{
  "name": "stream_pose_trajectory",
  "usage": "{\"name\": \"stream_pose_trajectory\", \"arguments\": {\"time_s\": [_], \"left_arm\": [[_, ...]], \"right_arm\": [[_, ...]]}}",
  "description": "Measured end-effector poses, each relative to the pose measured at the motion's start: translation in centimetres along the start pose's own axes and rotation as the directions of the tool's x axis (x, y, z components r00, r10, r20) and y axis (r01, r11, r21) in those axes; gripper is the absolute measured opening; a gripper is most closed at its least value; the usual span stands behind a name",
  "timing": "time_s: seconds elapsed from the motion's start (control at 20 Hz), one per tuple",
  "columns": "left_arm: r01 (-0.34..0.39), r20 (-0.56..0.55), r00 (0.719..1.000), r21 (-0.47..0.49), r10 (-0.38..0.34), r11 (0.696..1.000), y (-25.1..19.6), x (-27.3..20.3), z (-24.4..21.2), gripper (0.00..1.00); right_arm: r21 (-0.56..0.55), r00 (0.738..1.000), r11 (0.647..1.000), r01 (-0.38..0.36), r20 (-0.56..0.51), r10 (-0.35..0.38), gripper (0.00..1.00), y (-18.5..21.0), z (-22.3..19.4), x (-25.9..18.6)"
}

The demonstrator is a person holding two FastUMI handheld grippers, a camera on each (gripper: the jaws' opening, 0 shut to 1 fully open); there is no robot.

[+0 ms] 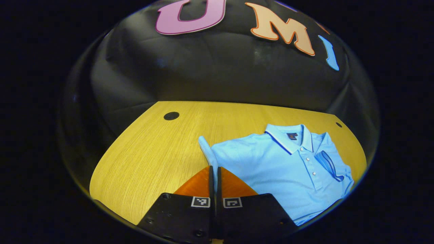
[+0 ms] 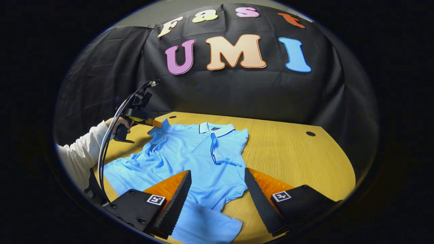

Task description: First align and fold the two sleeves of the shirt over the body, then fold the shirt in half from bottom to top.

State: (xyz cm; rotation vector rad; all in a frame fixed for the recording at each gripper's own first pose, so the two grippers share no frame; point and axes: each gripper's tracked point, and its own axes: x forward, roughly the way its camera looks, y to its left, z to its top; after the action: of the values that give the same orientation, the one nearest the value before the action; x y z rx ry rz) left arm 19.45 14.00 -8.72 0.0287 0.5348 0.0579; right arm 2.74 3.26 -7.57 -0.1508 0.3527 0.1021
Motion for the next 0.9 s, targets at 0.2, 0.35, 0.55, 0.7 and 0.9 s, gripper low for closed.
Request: {"name": "stream_pose_trajectory", "arguments": {"time_s": [0.2, 0.35, 0.55, 0.7, 0.9], "left_arm": [[0.106, -0.015, 0.994, 0.013, -0.105, 0.994, -5.8, 0.8, 1.0, 0.0], [0.165, -0.055, 0.985, 0.009, -0.165, 0.986, -9.3, 1.9, 0.1, 0.0], [0.184, -0.08, 0.98, -0.011, -0.184, 0.983, -10.8, 3.1, -0.7, 0.0], [0.21, -0.095, 0.972, -0.043, -0.213, 0.977, -11.4, 3.4, -1.5, 0.05], [0.216, -0.091, 0.971, -0.069, -0.222, 0.974, -11.2, 2.5, -1.7, 0.49]], "right_arm": [[-0.002, 1.0, 1.0, 0.018, -0.022, -0.018, 0.98, -0.5, -0.8, 0.3], [0.01, 0.999, 0.999, 0.034, -0.038, -0.034, 0.98, -1.4, -1.4, 0.6], [0.026, 0.998, 0.999, 0.039, -0.042, -0.038, 0.98, -1.7, -1.5, 0.6], [0.021, 0.998, 0.999, 0.04, -0.044, -0.039, 0.98, -1.7, -1.7, 0.6], [0.02, 0.998, 0.999, 0.032, -0.06, -0.031, 0.98, -1.5, -2.2, 0.8]]}}
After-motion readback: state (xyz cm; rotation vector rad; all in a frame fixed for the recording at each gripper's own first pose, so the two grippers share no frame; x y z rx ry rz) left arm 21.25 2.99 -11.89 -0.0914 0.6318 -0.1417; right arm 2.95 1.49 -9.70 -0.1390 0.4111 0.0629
